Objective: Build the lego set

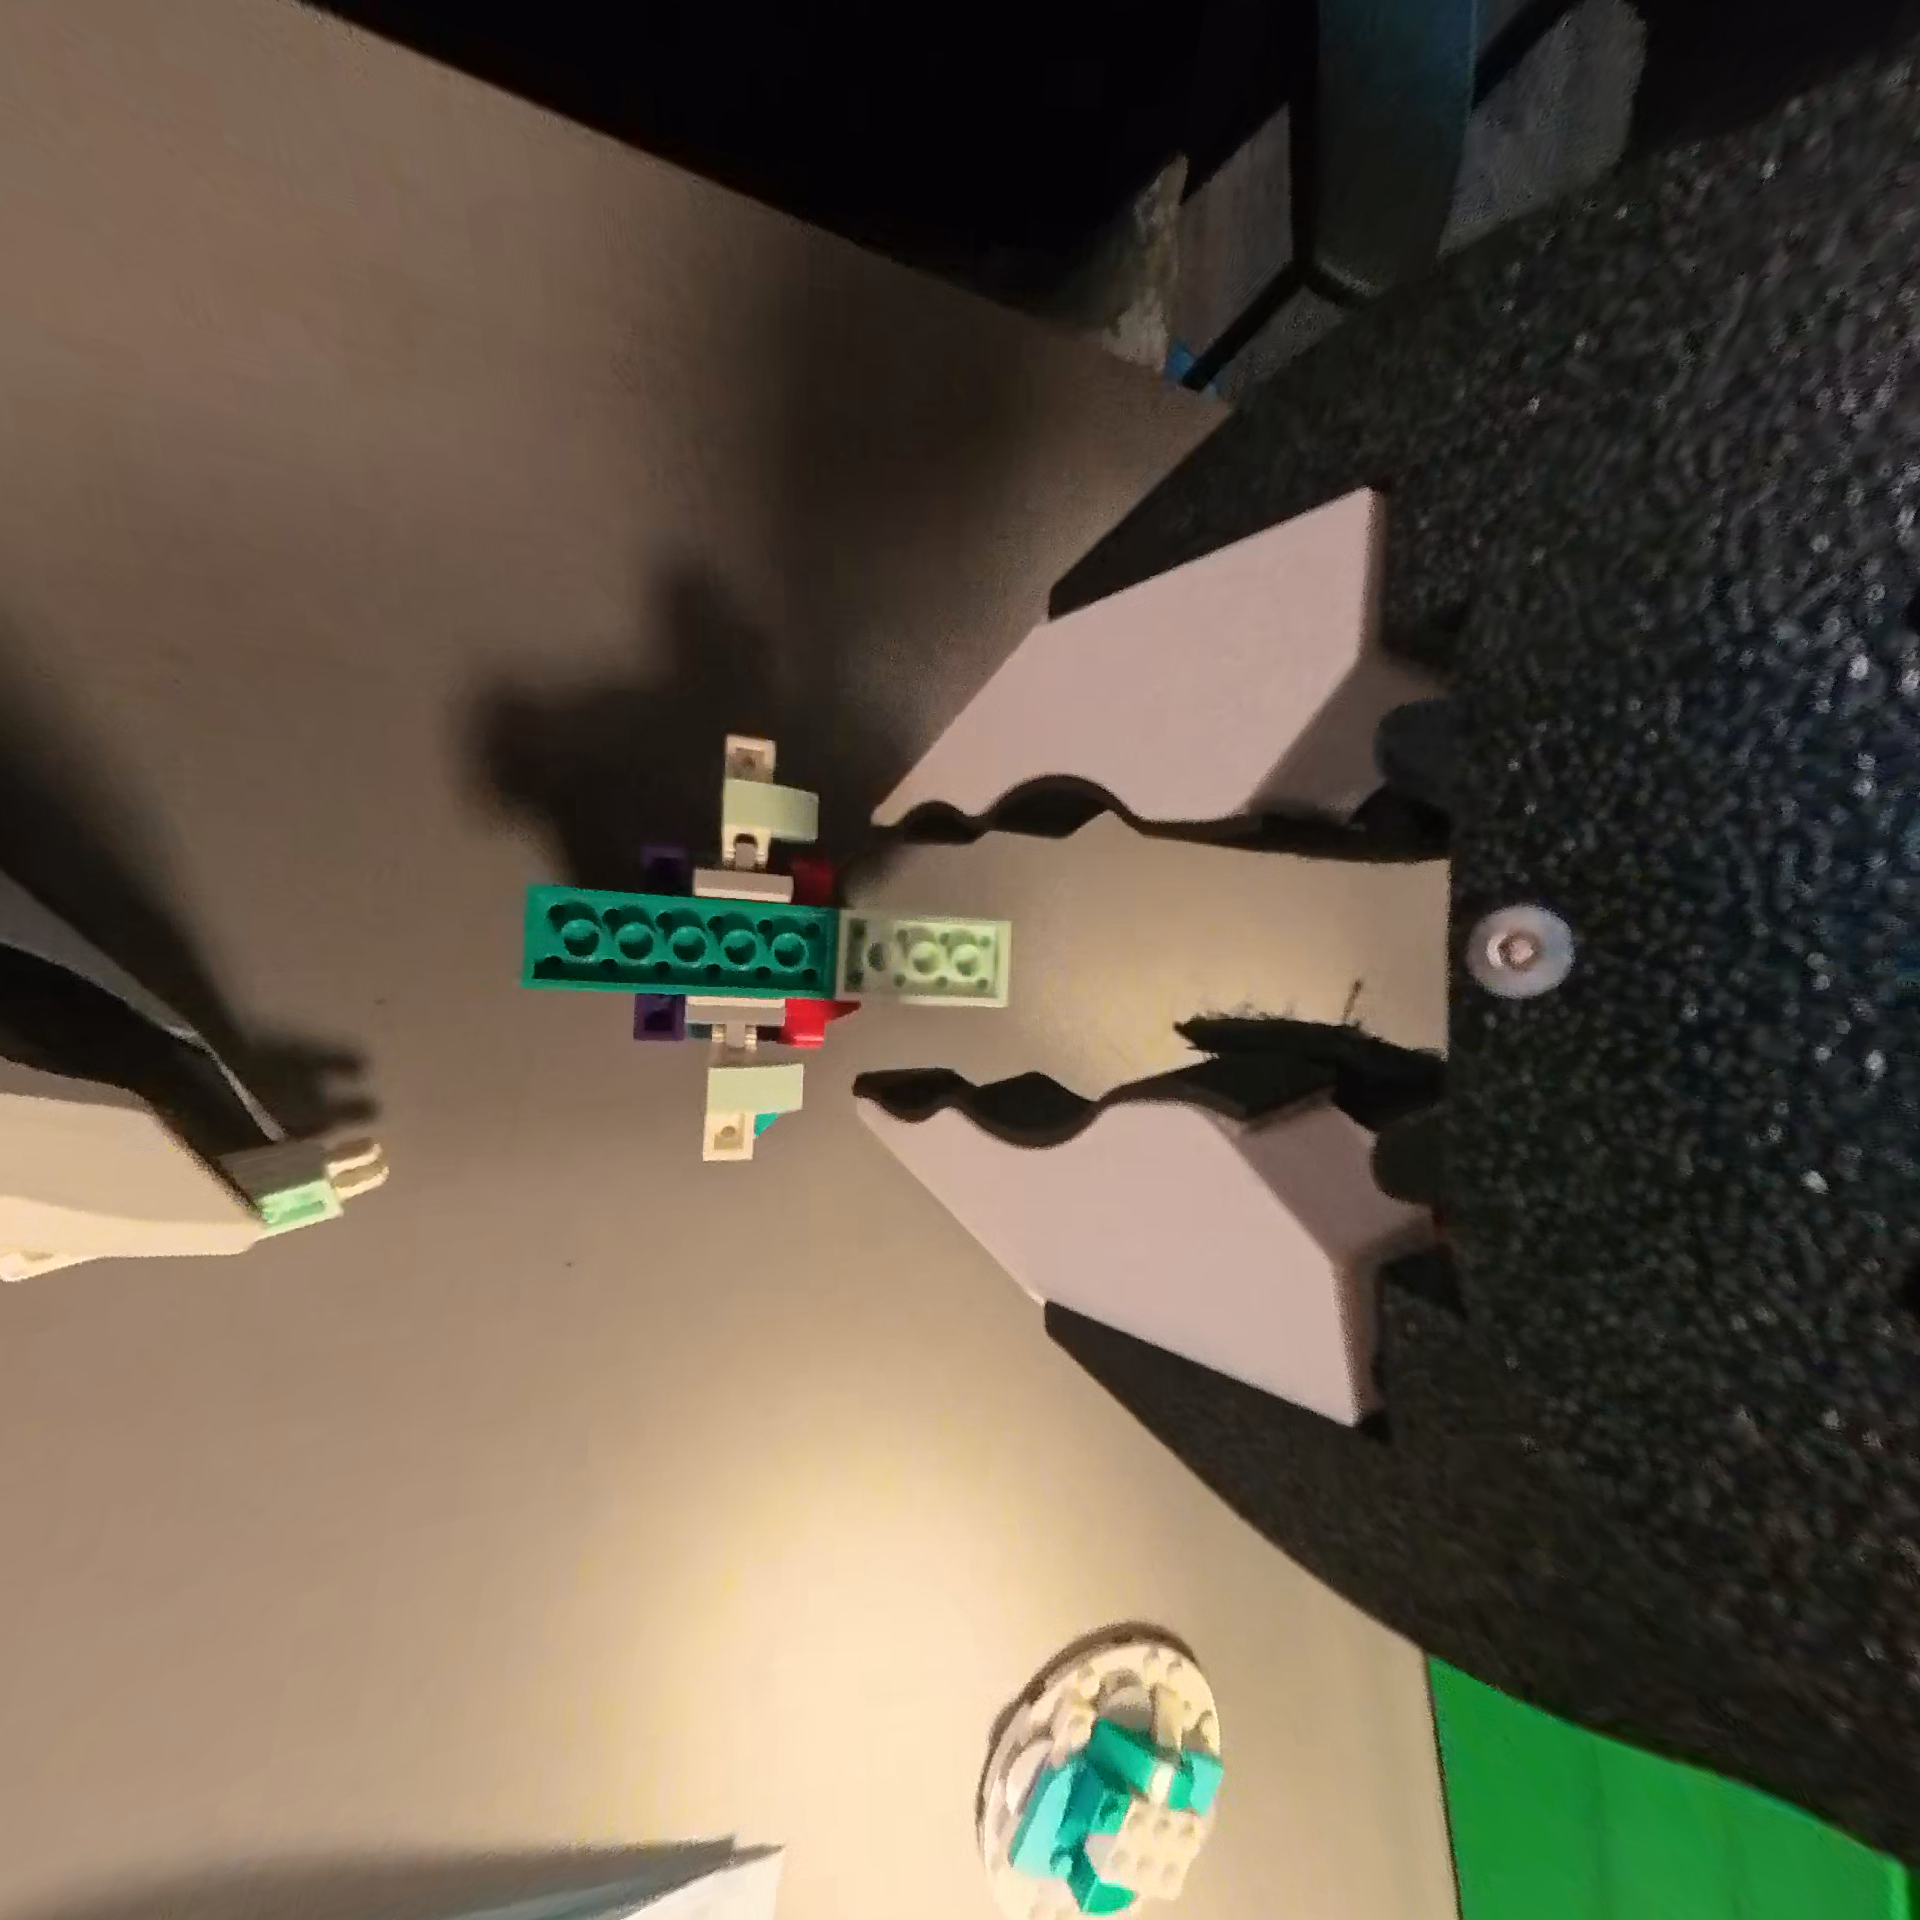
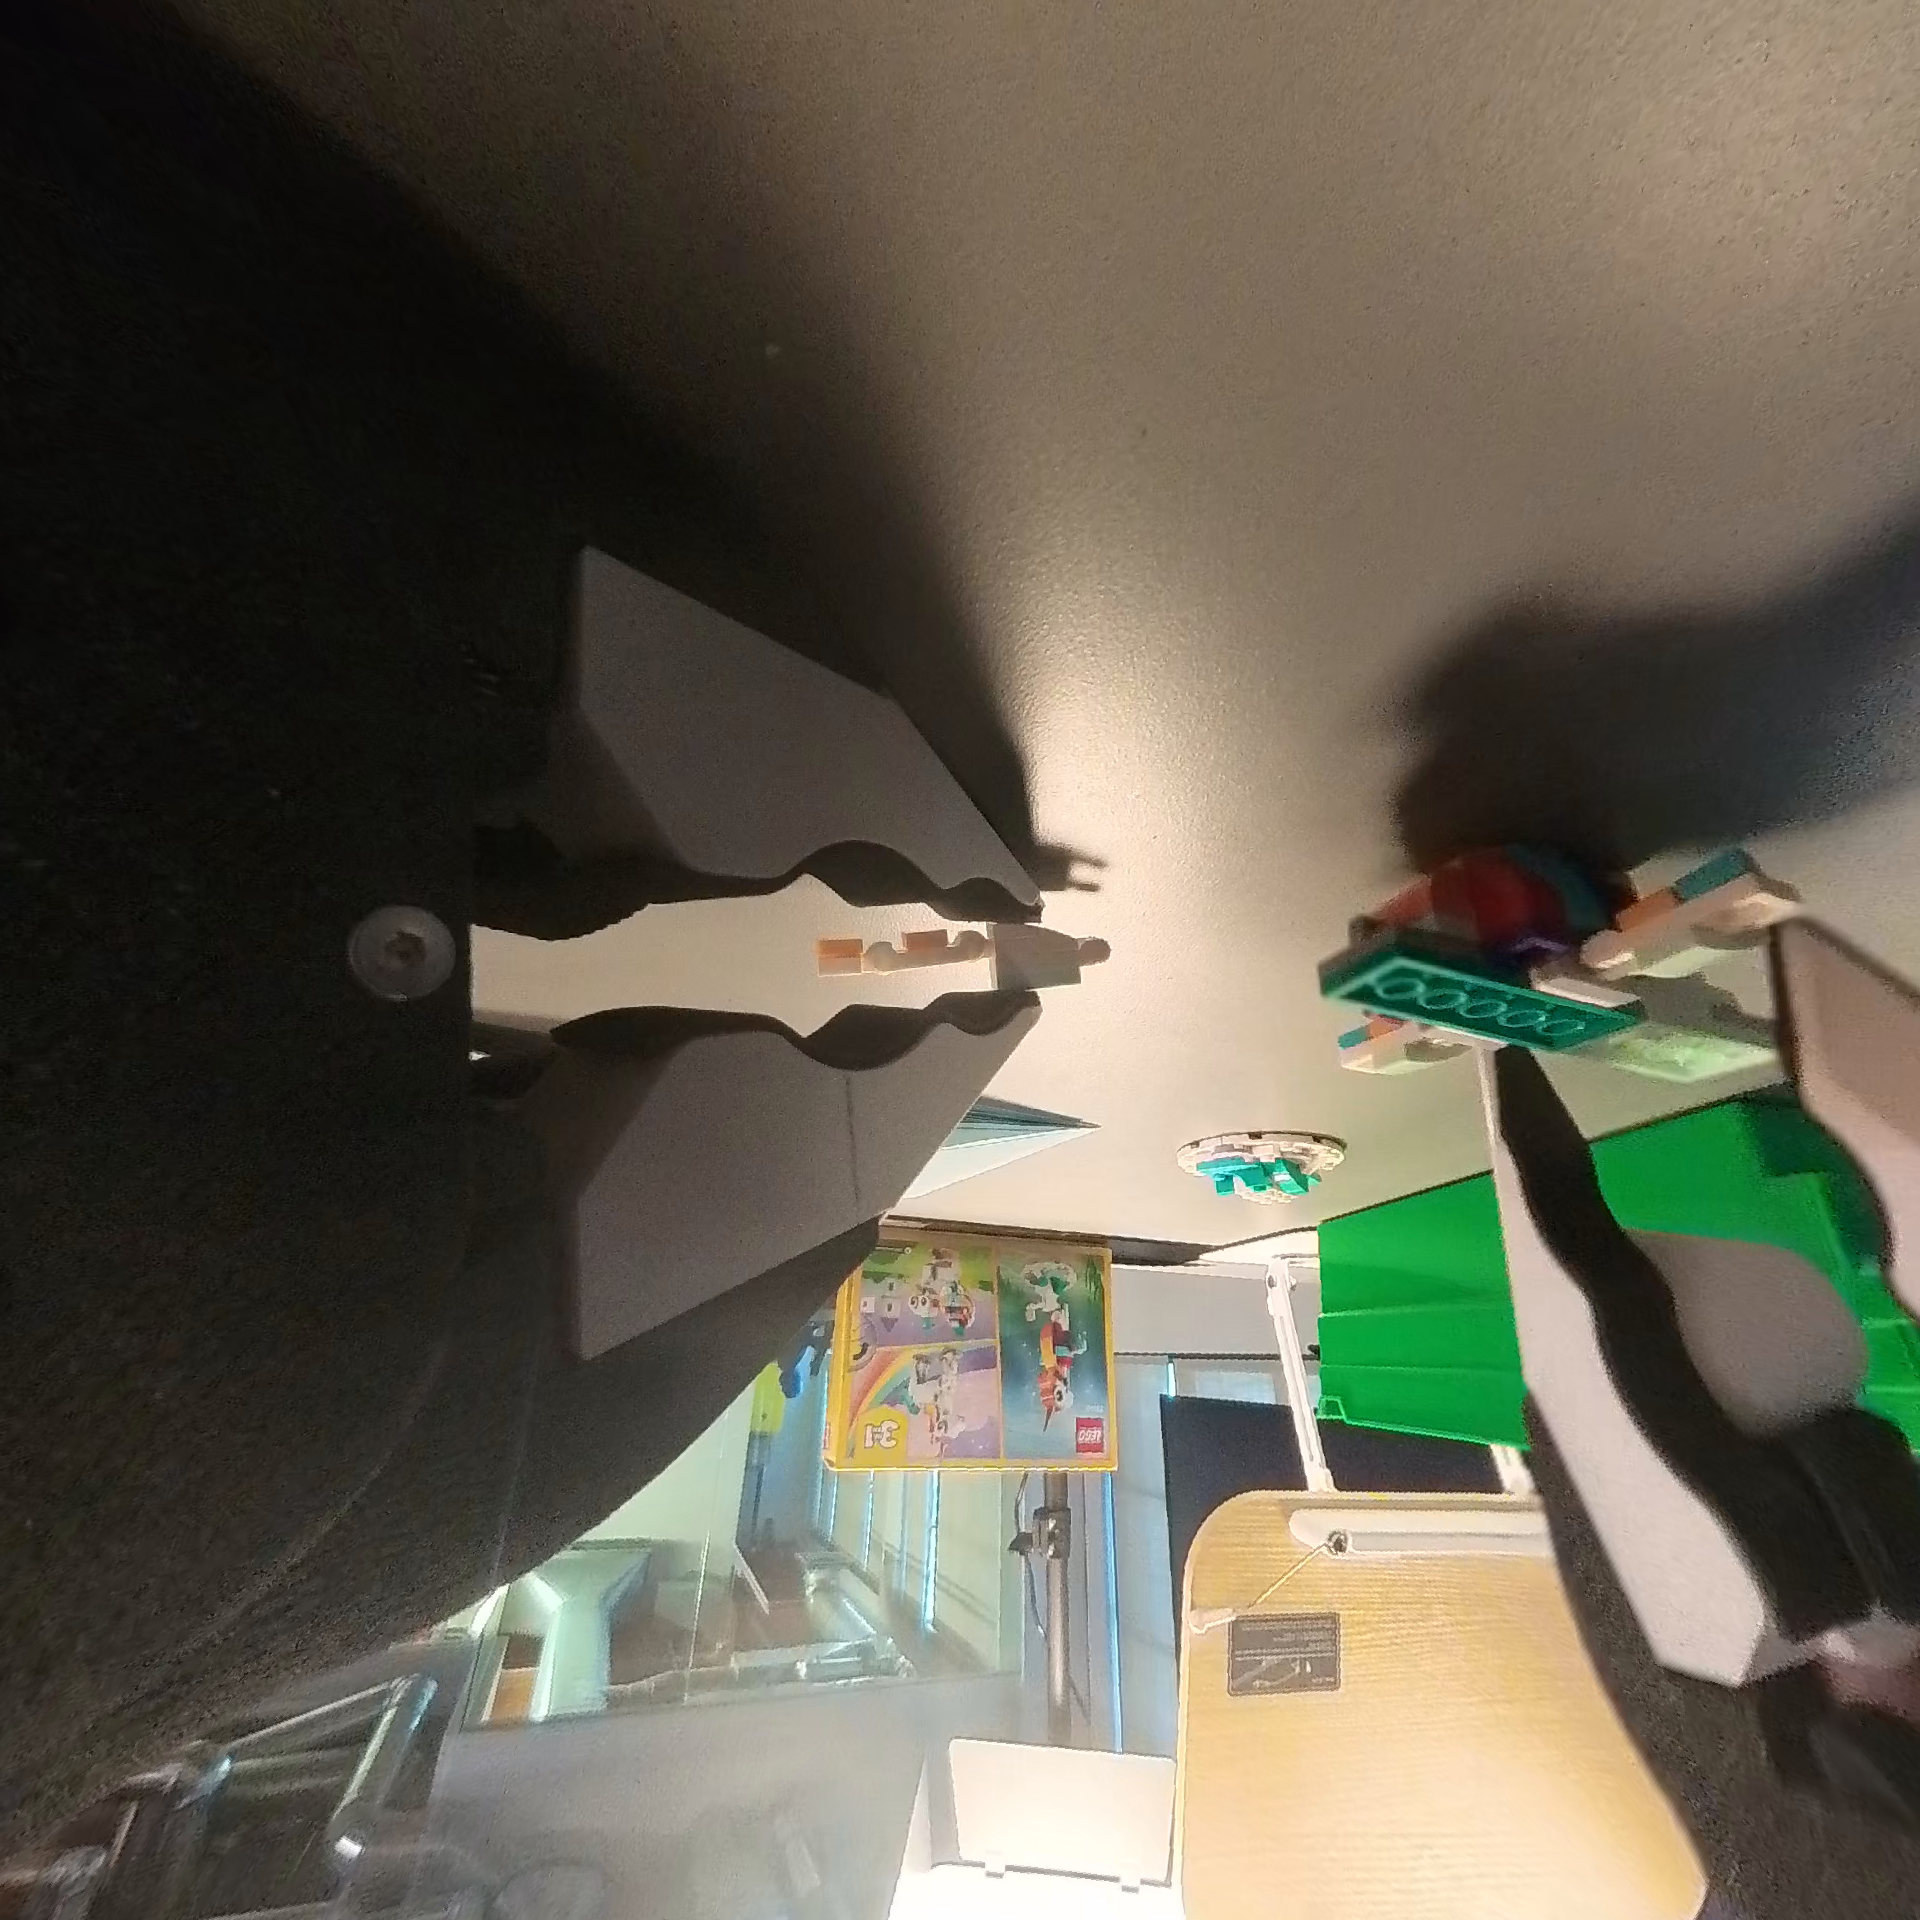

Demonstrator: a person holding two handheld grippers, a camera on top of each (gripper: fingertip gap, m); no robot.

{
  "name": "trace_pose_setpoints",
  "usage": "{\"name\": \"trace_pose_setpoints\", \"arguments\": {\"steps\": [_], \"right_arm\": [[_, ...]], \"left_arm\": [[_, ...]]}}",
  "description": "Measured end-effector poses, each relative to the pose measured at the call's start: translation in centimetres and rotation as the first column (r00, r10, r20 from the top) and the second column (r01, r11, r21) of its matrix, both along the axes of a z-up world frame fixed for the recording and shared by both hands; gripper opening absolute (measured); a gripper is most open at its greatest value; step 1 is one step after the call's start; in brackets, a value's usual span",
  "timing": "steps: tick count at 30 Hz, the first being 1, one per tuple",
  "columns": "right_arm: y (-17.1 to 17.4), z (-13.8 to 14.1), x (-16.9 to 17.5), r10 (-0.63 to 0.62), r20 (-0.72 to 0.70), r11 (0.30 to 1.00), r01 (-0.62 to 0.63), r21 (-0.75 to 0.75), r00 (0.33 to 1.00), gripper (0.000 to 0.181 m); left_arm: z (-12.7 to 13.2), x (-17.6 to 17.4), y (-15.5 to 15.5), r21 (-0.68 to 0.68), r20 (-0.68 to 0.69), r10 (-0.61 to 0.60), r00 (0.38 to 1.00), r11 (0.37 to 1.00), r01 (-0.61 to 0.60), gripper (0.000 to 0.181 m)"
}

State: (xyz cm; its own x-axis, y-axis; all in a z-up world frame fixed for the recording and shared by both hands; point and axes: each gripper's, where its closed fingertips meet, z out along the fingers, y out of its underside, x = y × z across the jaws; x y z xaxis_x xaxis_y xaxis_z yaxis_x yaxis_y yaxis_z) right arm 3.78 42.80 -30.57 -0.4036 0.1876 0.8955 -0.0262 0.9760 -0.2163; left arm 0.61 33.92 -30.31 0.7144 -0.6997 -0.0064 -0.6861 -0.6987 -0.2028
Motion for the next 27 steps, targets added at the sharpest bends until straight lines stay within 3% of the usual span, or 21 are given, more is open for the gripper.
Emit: {"name": "trace_pose_setpoints", "arguments": {"steps": [1, 9, 13, 16, 17, 19, 22, 25, 27], "right_arm": [[0.0, 0.0, 0.0, 0.000, 0.000, 1.000, 0.000, 0.001, 1.000, 0.011], [-0.1, 0.0, 0.1, 0.005, -0.002, 1.000, -0.005, 0.007, 1.000, 0.011], [0.2, 0.2, 0.1, -0.005, -0.017, 1.000, 0.005, 0.019, 1.000, 0.011], [1.2, 1.1, -0.3, -0.054, -0.071, 0.998, 0.057, 0.035, 0.996, 0.011], [1.5, 1.5, -0.5, -0.075, -0.087, 0.997, 0.077, 0.023, 0.993, 0.012], [2.1, 2.5, -0.9, -0.123, -0.127, 0.992, 0.121, -0.022, 0.984, 0.011], [2.7, 4.2, -1.4, -0.178, -0.195, 0.982, 0.160, -0.105, 0.964, 0.011], [2.9, 5.8, -1.7, -0.215, -0.271, 0.972, 0.180, -0.148, 0.938, 0.011], [2.9, 6.7, -1.8, -0.223, -0.316, 0.971, 0.181, -0.157, 0.922, 0.011]], "left_arm": [[0.1, 0.0, 0.1, -0.009, -0.017, -0.012, 1.000, 1.000, 0.012, 0.040], [-0.9, -0.2, 0.2, -0.124, -0.100, -0.083, 0.991, 0.990, 0.070, 0.017], [-0.5, -0.3, 1.5, -0.013, -0.048, -0.046, 0.998, 0.999, 0.045, 0.016], [1.5, -0.7, 4.1, 0.214, 0.113, 0.081, 0.990, 0.971, -0.103, 0.016], [2.6, -0.7, 5.4, 0.317, 0.204, 0.117, 0.972, 0.931, -0.179, 0.016], [5.4, -0.5, 7.7, 0.491, 0.425, 0.144, 0.894, 0.793, -0.362, 0.016], [8.5, 0.1, 9.2, 0.562, 0.695, 0.035, 0.718, 0.597, -0.573, 0.016], [9.1, 0.2, 9.9, 0.508, 0.820, -0.046, 0.570, 0.517, -0.689, 0.016], [9.0, 0.0, 10.3, 0.479, 0.851, -0.057, 0.522, 0.495, -0.725, 0.016]]}}
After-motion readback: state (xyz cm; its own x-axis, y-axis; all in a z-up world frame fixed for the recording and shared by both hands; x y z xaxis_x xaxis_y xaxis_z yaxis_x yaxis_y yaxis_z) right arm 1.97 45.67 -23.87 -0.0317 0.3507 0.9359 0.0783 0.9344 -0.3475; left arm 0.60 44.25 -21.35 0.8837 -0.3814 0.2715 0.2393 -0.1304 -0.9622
